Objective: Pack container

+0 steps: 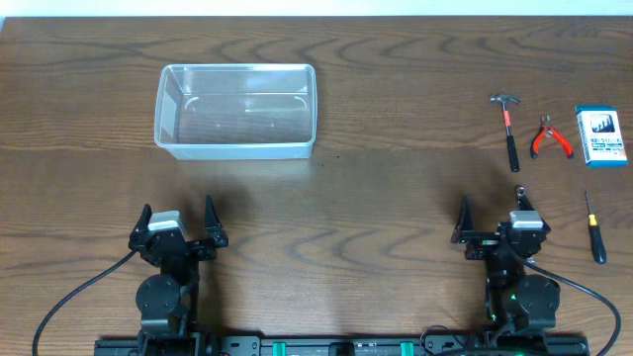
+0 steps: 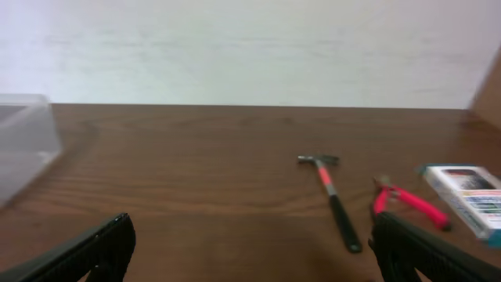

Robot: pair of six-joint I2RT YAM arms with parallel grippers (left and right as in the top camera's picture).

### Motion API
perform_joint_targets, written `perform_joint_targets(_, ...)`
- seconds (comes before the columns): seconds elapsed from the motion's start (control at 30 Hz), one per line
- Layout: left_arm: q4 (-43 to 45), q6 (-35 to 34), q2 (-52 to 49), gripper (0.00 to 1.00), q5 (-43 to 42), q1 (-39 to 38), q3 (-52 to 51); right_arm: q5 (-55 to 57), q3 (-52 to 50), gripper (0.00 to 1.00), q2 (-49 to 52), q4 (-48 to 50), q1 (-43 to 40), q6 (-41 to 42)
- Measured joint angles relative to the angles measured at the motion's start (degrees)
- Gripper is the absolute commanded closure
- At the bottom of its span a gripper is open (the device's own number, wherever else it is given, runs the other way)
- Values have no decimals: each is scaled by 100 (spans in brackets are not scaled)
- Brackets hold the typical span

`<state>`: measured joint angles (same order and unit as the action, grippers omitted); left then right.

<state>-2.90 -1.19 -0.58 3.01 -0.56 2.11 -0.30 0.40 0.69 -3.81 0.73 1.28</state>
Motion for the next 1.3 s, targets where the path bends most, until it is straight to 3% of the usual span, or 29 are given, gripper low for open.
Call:
perform_joint_targets(0.37,0,0,0,2,-2,0,0,-2015,0,1,42,146,0,2402)
perform_joint_targets(0.87,-2,0,0,2,-2,0,0,-4201,0,1,98,153,0,3276)
perform_joint_targets(1.3,0,0,0,2,-2,0,0,-5268,0,1,103,249,0,4074)
